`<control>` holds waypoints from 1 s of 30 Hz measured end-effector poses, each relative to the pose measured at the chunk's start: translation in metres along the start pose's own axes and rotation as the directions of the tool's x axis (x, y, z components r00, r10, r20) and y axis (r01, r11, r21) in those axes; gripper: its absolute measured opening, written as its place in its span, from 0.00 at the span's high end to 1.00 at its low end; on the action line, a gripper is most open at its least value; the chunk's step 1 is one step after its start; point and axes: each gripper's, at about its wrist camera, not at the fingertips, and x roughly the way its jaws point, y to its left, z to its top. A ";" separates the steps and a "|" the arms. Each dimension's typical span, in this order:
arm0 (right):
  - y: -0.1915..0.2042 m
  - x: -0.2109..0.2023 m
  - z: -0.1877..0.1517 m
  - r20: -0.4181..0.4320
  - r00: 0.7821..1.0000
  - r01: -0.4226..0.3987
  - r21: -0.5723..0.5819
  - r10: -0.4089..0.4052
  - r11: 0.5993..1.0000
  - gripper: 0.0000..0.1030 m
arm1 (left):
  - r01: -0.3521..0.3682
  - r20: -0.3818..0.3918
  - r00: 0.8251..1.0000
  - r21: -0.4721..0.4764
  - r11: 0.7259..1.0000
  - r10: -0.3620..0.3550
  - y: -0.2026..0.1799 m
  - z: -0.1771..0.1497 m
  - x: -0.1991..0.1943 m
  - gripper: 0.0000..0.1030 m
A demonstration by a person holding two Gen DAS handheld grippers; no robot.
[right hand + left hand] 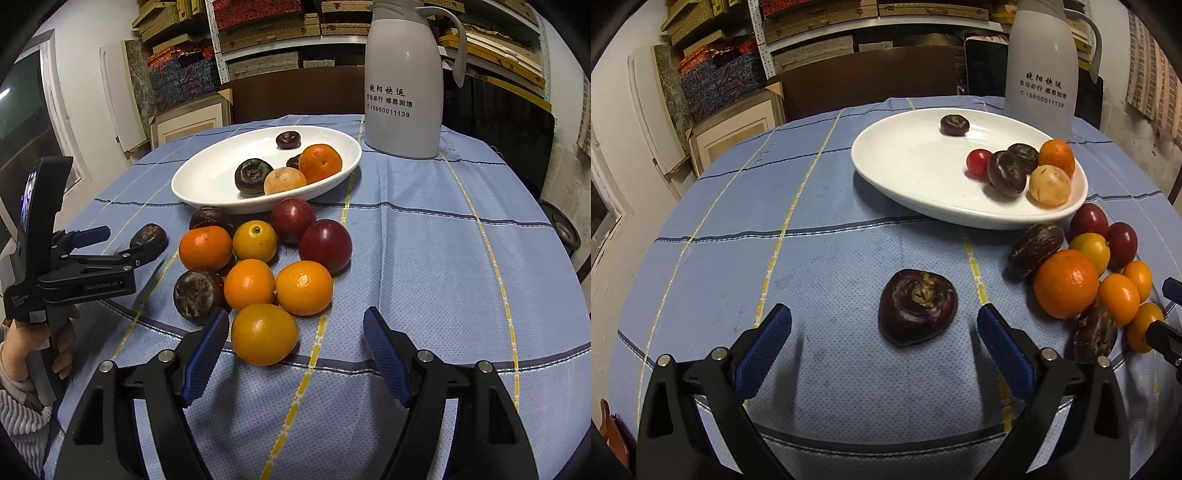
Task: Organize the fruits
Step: 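Reach the left gripper to a dark brown fruit while the right gripper reaches a yellow-orange fruit, then carry the dark brown and yellow-orange fruits onto the white plate and release both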
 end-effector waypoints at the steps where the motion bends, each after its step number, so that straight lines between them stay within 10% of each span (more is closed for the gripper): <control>1: 0.000 0.000 0.000 0.000 1.000 -0.002 0.000 0.002 1.000 0.28 | 0.002 0.000 1.000 0.004 1.000 -0.002 -0.001 0.001 0.000 0.04; 15: 0.011 0.012 -0.007 -0.078 0.994 -0.081 -0.019 0.080 0.997 0.59 | 0.118 -0.014 0.993 -0.011 0.993 -0.118 -0.001 0.003 0.006 0.06; 22: 0.012 0.012 -0.007 -0.080 0.993 -0.088 -0.019 0.086 0.996 0.62 | 0.193 -0.028 0.980 -0.066 0.979 -0.195 0.008 0.004 0.014 0.55; 30: 0.009 0.008 -0.006 -0.062 0.993 -0.100 -0.003 0.100 0.995 0.62 | 0.188 0.028 0.982 -0.045 0.981 -0.186 0.005 0.003 -0.002 0.58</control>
